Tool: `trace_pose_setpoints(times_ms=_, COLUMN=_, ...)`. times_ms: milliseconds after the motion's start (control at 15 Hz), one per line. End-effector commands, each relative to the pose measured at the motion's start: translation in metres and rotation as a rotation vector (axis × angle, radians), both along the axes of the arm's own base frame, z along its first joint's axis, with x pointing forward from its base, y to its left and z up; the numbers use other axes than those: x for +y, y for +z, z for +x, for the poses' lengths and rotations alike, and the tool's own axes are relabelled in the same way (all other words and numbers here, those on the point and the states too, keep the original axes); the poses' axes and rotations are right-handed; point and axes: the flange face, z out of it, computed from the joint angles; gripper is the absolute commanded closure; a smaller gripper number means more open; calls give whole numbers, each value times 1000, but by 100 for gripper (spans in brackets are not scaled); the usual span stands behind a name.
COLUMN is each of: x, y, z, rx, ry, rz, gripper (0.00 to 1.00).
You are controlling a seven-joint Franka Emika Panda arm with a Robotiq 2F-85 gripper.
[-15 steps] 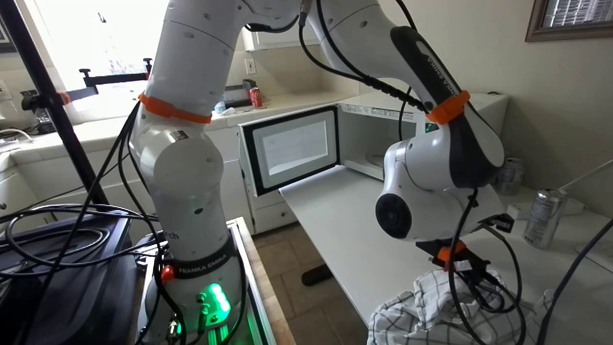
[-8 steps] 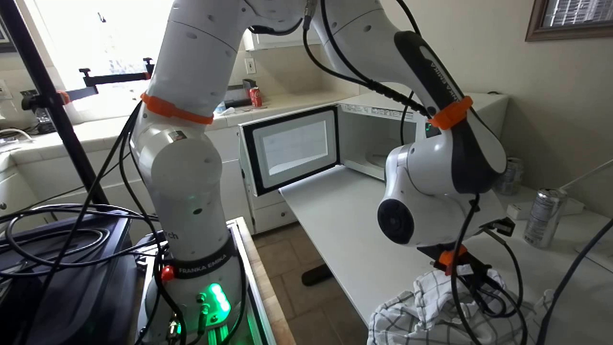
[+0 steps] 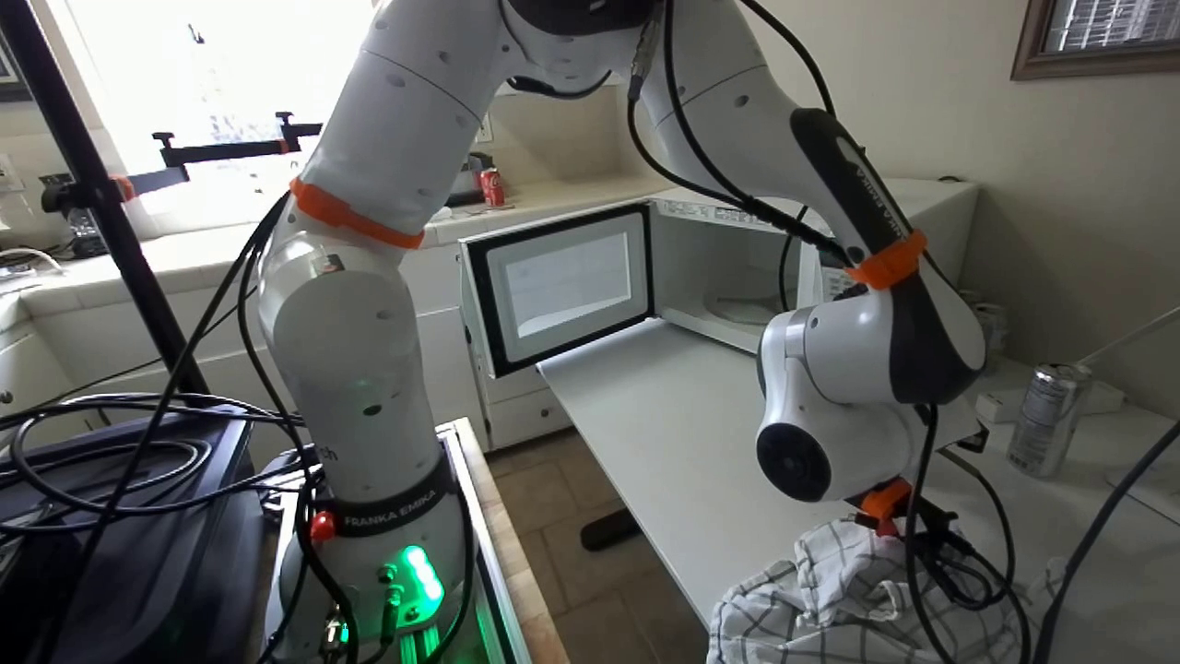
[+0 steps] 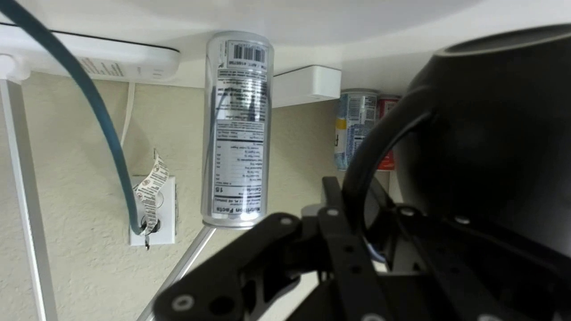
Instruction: Remove the black cup from the microwave and put it on the counter
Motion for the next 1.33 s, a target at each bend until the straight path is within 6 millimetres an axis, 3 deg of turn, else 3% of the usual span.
trace_pose_setpoints(times_ms=0, x=4, y=-16, z=15, rx=-29, ry=35, rz=4, gripper=96)
trace_pose_setpoints(times_ms=200, x=10, y=-30, z=18, rx=-1, ry=44, rz=6, gripper=96)
trace_pose_setpoints(times_ms=467, x=12, y=-31, z=24, rx=-12, ry=49, rz=7, gripper=96)
trace_pose_setpoints(times_ms=533, x=11, y=-31, z=24, rx=-15, ry=52, rz=7, gripper=76)
trace_pose_setpoints(times_ms=667, x=10, y=-29, z=25, rx=-18, ry=52, rz=4, gripper=73)
trace_pose_setpoints(times_ms=733, x=9, y=-28, z=25, rx=-22, ry=51, rz=2, gripper=50)
trace_pose_setpoints(times_ms=1067, x=3, y=-23, z=23, rx=-30, ry=49, rz=-9, gripper=20)
trace_pose_setpoints(times_ms=1267, x=-1, y=-23, z=21, rx=-31, ry=46, rz=-19, gripper=19)
